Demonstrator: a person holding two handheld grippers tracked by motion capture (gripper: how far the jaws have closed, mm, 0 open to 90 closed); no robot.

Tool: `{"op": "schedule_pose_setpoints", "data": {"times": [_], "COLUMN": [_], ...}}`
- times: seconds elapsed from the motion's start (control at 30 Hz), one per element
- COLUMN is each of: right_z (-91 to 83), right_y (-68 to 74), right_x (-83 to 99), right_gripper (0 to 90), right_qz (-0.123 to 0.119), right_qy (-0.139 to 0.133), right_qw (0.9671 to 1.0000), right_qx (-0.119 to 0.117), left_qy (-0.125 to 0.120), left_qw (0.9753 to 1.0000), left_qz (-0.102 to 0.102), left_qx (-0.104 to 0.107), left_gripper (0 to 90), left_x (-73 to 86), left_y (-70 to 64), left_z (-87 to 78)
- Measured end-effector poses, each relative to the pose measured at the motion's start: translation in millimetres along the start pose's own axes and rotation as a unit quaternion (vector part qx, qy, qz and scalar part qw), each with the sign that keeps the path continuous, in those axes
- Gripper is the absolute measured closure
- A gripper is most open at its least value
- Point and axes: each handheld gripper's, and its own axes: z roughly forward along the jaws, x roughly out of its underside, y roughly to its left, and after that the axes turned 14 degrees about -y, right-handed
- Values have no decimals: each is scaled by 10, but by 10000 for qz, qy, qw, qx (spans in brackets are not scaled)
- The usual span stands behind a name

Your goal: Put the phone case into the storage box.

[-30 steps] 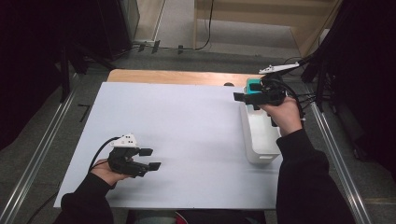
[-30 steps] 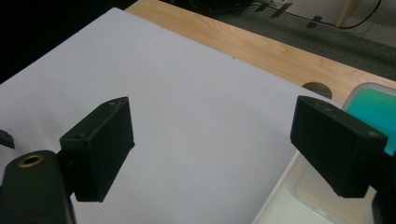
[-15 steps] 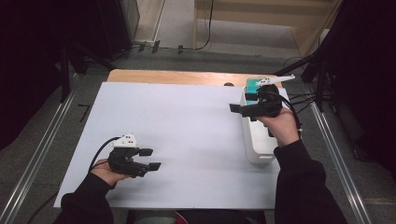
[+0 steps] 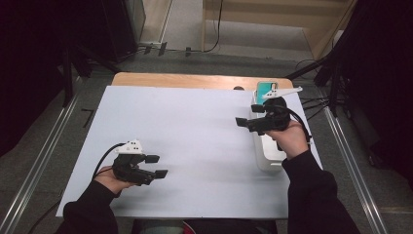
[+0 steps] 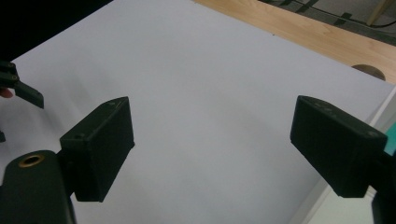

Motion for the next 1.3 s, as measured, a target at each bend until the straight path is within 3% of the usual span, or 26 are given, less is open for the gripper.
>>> {"op": "schedule_pose_setpoints", "data": {"times": [0.67, 1.3], "right_z": [-28, -61], "right_y": [237, 404], "right_x": [229, 446], "right_gripper": [122, 137], "right_qz": [-241, -268], "right_qy": [103, 169], "right_qw": [9995, 9988], "right_qx": [-190, -377], "left_qy": [5, 21], "left_qw": [10000, 10000], "left_qz": [30, 48], "left_qx": [37, 62], "left_gripper": [314, 314], "left_x": [-5, -4], "left_y": [-3, -5], "left_z": [-5, 1]}}
